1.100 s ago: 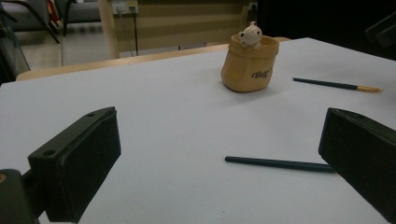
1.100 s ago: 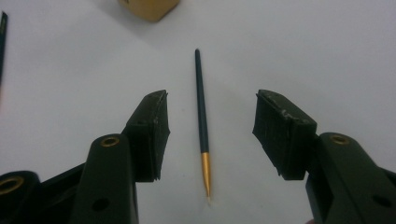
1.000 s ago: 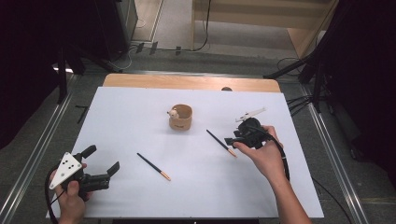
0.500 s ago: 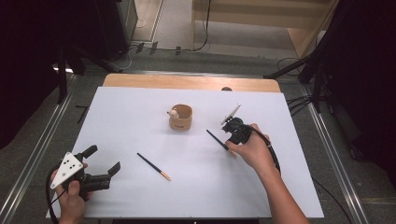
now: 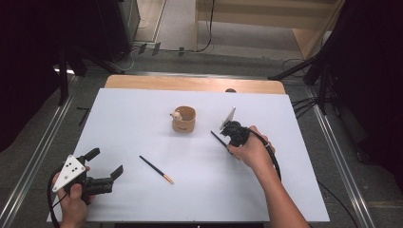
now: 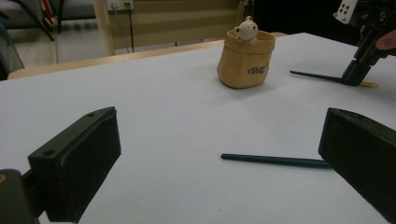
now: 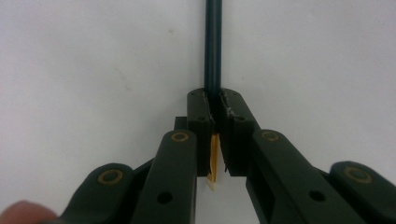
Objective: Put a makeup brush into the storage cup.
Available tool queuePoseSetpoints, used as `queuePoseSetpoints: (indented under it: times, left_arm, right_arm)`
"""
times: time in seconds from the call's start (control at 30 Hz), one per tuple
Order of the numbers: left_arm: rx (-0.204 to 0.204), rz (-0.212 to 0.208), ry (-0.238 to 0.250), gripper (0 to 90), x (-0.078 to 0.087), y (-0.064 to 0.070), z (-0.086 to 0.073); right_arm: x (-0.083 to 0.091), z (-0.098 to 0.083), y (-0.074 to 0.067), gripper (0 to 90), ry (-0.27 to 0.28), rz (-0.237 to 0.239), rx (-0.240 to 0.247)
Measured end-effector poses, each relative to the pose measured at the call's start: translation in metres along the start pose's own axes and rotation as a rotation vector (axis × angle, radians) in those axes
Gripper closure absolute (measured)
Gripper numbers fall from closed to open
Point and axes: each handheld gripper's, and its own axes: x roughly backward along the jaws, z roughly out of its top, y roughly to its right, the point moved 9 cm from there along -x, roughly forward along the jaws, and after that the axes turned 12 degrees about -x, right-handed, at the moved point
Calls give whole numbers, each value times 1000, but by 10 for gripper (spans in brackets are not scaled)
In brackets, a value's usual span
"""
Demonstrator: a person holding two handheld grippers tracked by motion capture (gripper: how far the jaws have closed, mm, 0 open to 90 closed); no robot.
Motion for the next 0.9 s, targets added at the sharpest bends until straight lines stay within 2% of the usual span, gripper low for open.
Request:
queuePoseSetpoints:
  times: [0.13,0.17,0.23,0.27,0.3,0.33,0.37,0.43,0.47,0.6,0.63,0.67,0.7,0.9]
  left_arm:
    - [28,-19,4,0,-5,2,1]
    - [23,-19,1,0,-7,2,2]
    - [17,-19,-5,0,-10,1,4]
    - [19,-21,-1,0,-12,1,6]
    - [22,-22,-2,0,-14,1,8]
    - [32,-30,3,0,-16,1,10]
    - [56,-44,13,0,-18,1,14]
    - [39,-42,15,0,-21,2,19]
    - [34,-48,16,0,-23,3,22]
    - [10,-68,15,0,-35,10,32]
    - [8,-76,15,0,-39,11,34]
    - [6,-79,16,0,-43,13,36]
    - [1,-92,16,0,-49,17,41]
    - [-6,-115,33,0,-65,22,56]
  right_arm:
    - [1,-2,1,849,35,16,1]
    - [2,-4,4,850,74,22,-6]
    - [6,-6,7,850,120,24,-18]
    - [6,-6,7,850,120,24,-18]
    - [9,-7,8,850,147,28,-26]
    - [11,-7,9,850,179,32,-17]
    - [13,-8,10,850,206,31,-30]
    - [20,-10,12,850,280,33,-39]
    - [20,-10,12,850,280,33,-39]
    - [31,-14,13,850,402,48,-50]
    - [31,-14,13,850,402,48,-50]
    - [33,-15,13,850,425,51,-50]
    - [37,-17,14,850,476,40,-64]
    - [42,-19,13,850,566,42,-66]
